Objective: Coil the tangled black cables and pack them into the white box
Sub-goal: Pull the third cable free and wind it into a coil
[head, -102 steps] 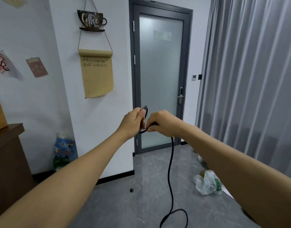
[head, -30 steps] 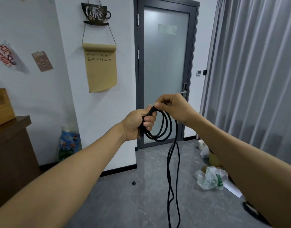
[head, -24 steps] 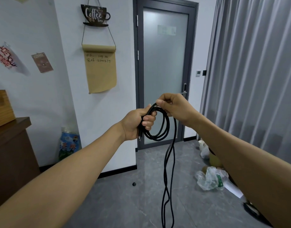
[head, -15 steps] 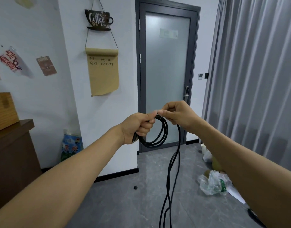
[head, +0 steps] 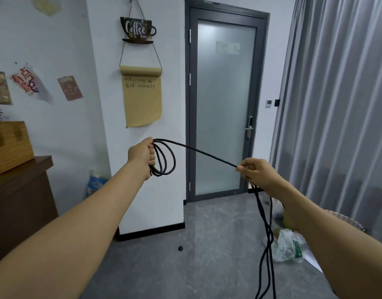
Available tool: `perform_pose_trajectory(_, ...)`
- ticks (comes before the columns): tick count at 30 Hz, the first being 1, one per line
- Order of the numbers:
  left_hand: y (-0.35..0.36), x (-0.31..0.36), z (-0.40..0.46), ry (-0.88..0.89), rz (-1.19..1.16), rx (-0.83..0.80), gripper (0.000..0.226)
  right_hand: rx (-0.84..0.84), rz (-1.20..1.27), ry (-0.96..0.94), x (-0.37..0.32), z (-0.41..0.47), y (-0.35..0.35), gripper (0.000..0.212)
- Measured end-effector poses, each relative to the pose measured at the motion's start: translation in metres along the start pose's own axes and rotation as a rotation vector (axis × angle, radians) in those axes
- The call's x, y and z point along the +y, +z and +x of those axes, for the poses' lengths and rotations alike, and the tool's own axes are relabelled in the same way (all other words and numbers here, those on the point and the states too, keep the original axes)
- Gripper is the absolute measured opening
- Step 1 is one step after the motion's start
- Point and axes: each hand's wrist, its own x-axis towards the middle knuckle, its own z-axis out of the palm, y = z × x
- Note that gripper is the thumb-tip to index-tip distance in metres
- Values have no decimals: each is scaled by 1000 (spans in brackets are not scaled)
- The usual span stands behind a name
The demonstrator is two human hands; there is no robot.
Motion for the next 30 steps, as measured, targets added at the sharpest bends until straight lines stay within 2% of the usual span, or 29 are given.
perform_pose_trajectory(3,11,-2,-5,62,-46,23,35,95,-233,-56,-7,4,12,14)
perform_pose_trajectory(6,24,-5,-13,267,114,-86,41,119,-507,-146,-18,4,23,21)
perform_pose_trajectory(11,43,-19,-30,604,511,-292,38,-68,-781,-246,-48,-4,33,22)
perform_pose_trajectory(13,50,-28,-35,653,654,-384,33,-143,-817,-318,-61,-7,35,22)
perform_pose_trajectory(16,55,-39,-38,663,881,-493,28,-246,-768,-410,-73,-11,34,25)
perform_pose_trajectory(20,53,-47,-46,663,1070,-599,28,-267,-579,-423,-80,-16,22,22)
perform_pose_trajectory(23,52,-48,-51,543,1075,-662,31,-242,-493,-387,-75,-17,17,16)
perform_pose_trajectory(27,53,-43,-53,341,937,-776,32,-202,-284,-265,-66,-18,16,10)
perform_pose_trajectory(30,51,-41,-47,218,881,-750,35,-272,-215,-173,-58,-21,14,14)
